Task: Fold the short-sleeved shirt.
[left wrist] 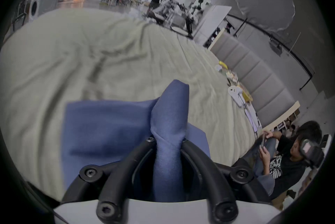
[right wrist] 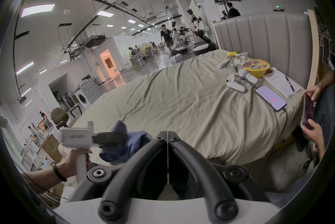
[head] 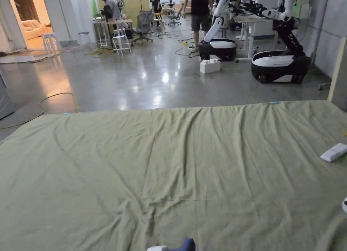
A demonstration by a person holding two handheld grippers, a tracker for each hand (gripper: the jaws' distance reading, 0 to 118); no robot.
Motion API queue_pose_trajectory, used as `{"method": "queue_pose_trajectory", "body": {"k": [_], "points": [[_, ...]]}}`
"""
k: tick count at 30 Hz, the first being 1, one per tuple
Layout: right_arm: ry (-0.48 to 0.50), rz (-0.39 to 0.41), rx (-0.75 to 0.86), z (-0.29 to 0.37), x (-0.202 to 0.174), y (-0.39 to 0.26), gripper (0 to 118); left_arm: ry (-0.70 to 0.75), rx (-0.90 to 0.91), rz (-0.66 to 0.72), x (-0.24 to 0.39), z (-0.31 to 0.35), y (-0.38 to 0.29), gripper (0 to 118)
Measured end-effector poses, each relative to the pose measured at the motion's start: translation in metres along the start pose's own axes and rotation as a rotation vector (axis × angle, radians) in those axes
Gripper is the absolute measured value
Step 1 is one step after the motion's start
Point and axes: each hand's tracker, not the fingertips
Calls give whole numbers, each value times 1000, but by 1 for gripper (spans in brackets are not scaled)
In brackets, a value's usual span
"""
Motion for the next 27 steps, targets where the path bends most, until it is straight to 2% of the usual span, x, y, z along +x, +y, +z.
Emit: {"method": "queue_pose_trajectory", "body": {"k": [2, 3, 4, 6, 7, 10, 11, 12, 13, 14, 15, 17, 19, 23, 24, 25, 27], "points": [[-20, -9, 2, 6, 6, -2, 0, 17, -41, -82, 13, -19, -10, 16], [-25, -15, -7, 7, 9, -3, 0, 17, -50, -114, 16, -23, -12, 26], [-27, -19, -19, 7, 13, -5, 0, -6, -46, -141, 18, -20, -10, 39], [-36, -22, -31, 4, 17, -9, 0, -141, -15, -111, 19, -2, -1, 77], [-37, -27, -40, 3, 18, -11, 0, -188, 12, -74, 18, 10, 4, 85], [-23, -37, -50, 0, 20, -15, 0, -251, 141, 6, 10, 49, 21, 86], [-15, -38, -53, -1, 20, -15, 0, -199, 163, 50, 3, 56, 25, 85], [-11, -36, -56, -1, 19, -14, 0, -181, 173, 88, -2, 59, 27, 78], [-8, -31, -59, -2, 17, -14, 0, -173, 188, 143, -9, 61, 27, 59], [-6, -26, -62, -2, 17, -14, 0, -200, 181, 168, -15, 57, 27, 27], [-2, -21, -64, -2, 16, -14, 0, -209, 165, 185, -18, 49, 25, 2], [-1, -18, -69, -2, 15, -14, 0, -161, 93, 214, -18, 22, 17, 2], [-7, -16, -71, -1, 14, -15, 0, -259, 6, 239, -17, -8, 6, 2], [-26, -18, -86, 3, 13, -16, 0, -99, -141, 180, -7, -64, -35, 0], [-31, -18, -101, 2, 12, -17, 0, -149, -91, 206, -5, -61, -37, 0], [-35, -13, -126, 0, 11, -18, 0, -135, -40, 210, 0, -56, -33, 0], [-23, 7, -151, -8, 7, -24, 0, -119, -65, 184, 4, -55, -28, 0]]}}
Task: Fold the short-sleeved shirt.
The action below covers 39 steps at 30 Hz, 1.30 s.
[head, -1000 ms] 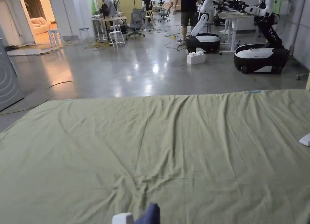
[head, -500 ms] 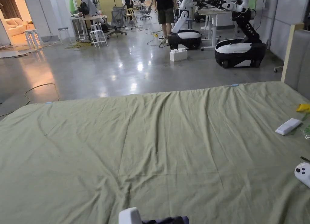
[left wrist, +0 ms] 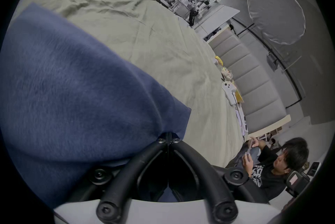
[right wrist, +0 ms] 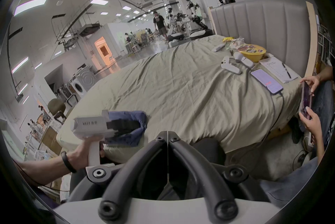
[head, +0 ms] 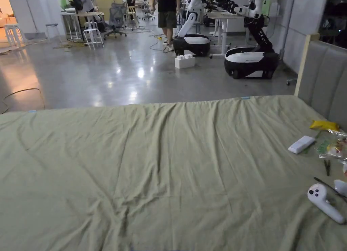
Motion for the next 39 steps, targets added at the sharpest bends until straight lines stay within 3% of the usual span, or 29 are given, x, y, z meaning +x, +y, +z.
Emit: {"method": "queue_pose_trajectory", "body": {"k": [3, 5, 7, 9, 13, 14, 16, 17, 18, 20, 21, 23, 29, 30, 33, 37, 39], "points": [[62, 39, -60, -28, -12, -1, 0, -55, 33, 47, 3, 24, 12, 0], [99, 64, -97, -55, -28, 6, 0, -174, 108, 84, 6, 53, 21, 0], [180, 80, -121, -91, -49, 15, 0, -227, 181, 49, 7, 91, 32, 0], [246, 96, -155, -129, -70, 24, 0, -208, 208, -15, 3, 123, 40, 0], [265, 145, -292, -216, -105, 33, 0, -110, 250, -22, -27, 173, 50, 4], [235, 157, -324, -236, -109, 32, 0, -68, 259, -20, -38, 178, 51, 15], [38, 305, -515, -285, -117, 19, 0, 52, 243, 7, -54, 184, 51, 67], [43, 328, -640, -304, -113, 7, 0, 92, 216, 27, -69, 183, 54, 83], [97, 285, -531, -300, -109, 10, 0, 104, 195, 44, -78, 181, 54, 89], [81, 145, -570, -290, -106, 26, 0, 3, 149, 107, -95, 173, 56, 90], [84, 134, -578, -291, -105, 25, 0, -30, 124, 137, -101, 168, 58, 91], [93, 188, -569, -295, -105, 22, 0, -79, 79, 150, -109, 148, 62, 92], [92, 183, -554, -291, -105, 20, 0, -137, -1, 202, -120, 87, 62, 91], [91, 189, -554, -291, -105, 20, 0, -135, -36, 225, -118, 79, 60, 89], [87, 204, -556, -291, -107, 20, 0, -118, -26, 203, -115, 70, 53, 66], [103, 188, -545, -291, -101, 18, 0, -110, -34, 246, -124, 69, 54, 50], [108, 168, -537, -290, -98, 16, 0, -81, -47, 223, -119, 68, 56, 48]]}}
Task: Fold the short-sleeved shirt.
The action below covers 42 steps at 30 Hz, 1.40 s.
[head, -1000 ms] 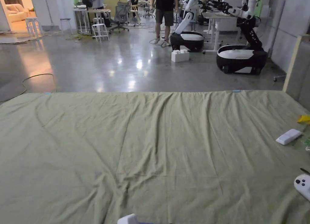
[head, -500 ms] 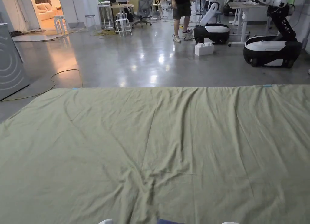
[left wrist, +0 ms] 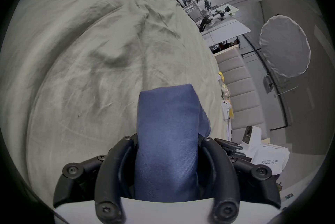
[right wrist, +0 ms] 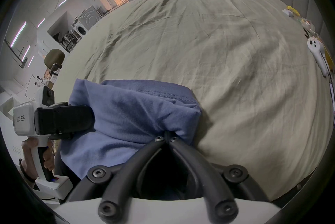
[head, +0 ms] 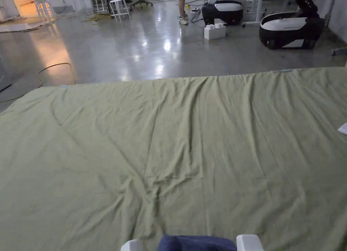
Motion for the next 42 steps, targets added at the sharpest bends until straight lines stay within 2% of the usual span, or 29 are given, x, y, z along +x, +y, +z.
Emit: {"method": "queue_pose_trajectory", "body": {"k": [3, 5, 7, 8, 9, 10, 11, 12, 16, 19, 21, 24, 28, 32, 35, 36, 37, 39, 42], "points": [[11, -28, 16, 1, 2, -3, 0, 23, 2, -4, 5, -3, -2, 47], [32, -82, 24, 3, 6, -4, 0, 22, 8, 7, 5, 0, -2, 47], [107, -189, -6, 10, 17, 3, 0, 8, 13, 45, 4, 4, 1, 48], [168, -294, 7, 19, 25, 4, 0, -24, 33, 121, 3, 14, 4, 47], [225, -363, 46, 29, 29, 2, 1, -84, 60, 170, 1, 25, 7, 47], [292, -421, 106, 42, 34, 1, 0, -155, 83, 199, 0, 41, 15, 47], [329, -440, 152, 55, 36, -1, 0, -179, 127, 177, 1, 60, 23, 47], [339, -439, 173, 64, 37, -1, 0, -191, 155, 165, 2, 76, 30, 47], [366, -431, 147, 91, 46, -4, 1, -35, 219, 38, -32, 176, 91, 47], [359, -436, 157, 103, 51, -8, 1, 146, 250, 31, -67, 245, 132, 47], [314, -426, 152, 104, 59, -12, 0, 260, 252, 70, -97, 276, 155, 47], [293, -423, 141, 103, 67, -17, 0, 409, 256, 103, -141, 293, 183, 47], [276, -450, 158, 101, 72, -17, 1, 446, 354, 237, -179, 282, 192, 49], [183, -359, 188, 111, 70, -8, 0, 590, 409, 224, -189, 265, 189, 72], [115, -242, 239, 127, 65, -3, 0, 816, 565, 54, -155, 280, 175, 74], [69, -202, 264, 134, 63, -2, 0, 897, 688, -91, -136, 287, 164, 74], [-11, -153, 315, 144, 61, -3, 1, 908, 745, -194, -118, 295, 153, 74], [-97, -86, 408, 163, 58, -5, 0, 863, 804, -297, -81, 314, 129, 74], [-91, -74, 516, 193, 59, -7, 1, 721, 790, -416, -16, 330, 101, 74]]}}
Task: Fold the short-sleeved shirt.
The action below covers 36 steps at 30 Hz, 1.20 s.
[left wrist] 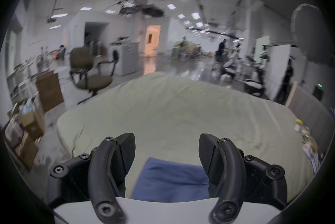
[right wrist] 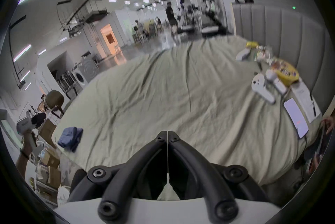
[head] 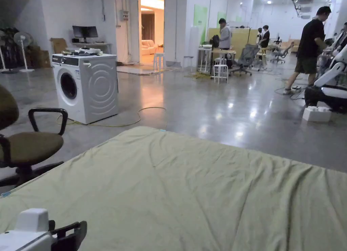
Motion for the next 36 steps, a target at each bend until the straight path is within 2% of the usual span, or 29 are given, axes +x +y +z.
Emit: {"method": "queue_pose_trajectory", "body": {"k": [5, 8, 11, 13, 15, 16, 18, 21, 23, 25, 26, 27, 28, 29, 31, 36], "points": [[5, 8, 190, 49, -6, 25, 1, -260, 101, -170, 82, 93, 35, 74], [10, 59, 291, 79, -16, 34, 1, -336, 184, -223, 136, 137, 42, 74], [-44, 200, 407, 106, -33, 36, 1, -378, 320, -278, 182, 167, 42, 73], [-71, 346, 473, 122, -49, 36, 1, -392, 372, -327, 206, 172, 35, 73], [-103, 432, 560, 131, -61, 36, 1, -387, 360, -318, 228, 175, 31, 73], [-97, 391, 522, 130, -60, 33, 1, -391, 363, -315, 239, 176, 27, 73], [-117, 407, 552, 131, -63, 31, 1, -381, 348, -295, 254, 178, 20, 71], [-99, 356, 552, 128, -57, 27, 1, -287, 327, -331, 277, 190, 1, 62], [-88, 321, 534, 127, -54, 28, 1, -285, 327, -369, 282, 192, -6, 57], [-85, 254, 506, 123, -51, 27, 1, -291, 320, -391, 289, 197, -7, 35], [-85, 279, 532, 125, -52, 29, 1, -286, 318, -387, 289, 197, -7, 15], [-75, 292, 547, 125, -54, 31, 1, -285, 322, -373, 288, 196, -7, 11], [-59, 255, 516, 124, -55, 31, 1, -284, 325, -362, 286, 196, -7, 11], [-61, 258, 516, 124, -56, 30, 1, -306, 322, -341, 286, 198, -6, 4], [-62, 315, 541, 124, -61, 30, 1, -314, 319, -332, 283, 198, -5, 4], [-92, 314, 511, 121, -66, 26, 1, -301, 331, -310, 274, 202, 0, 4]]}}
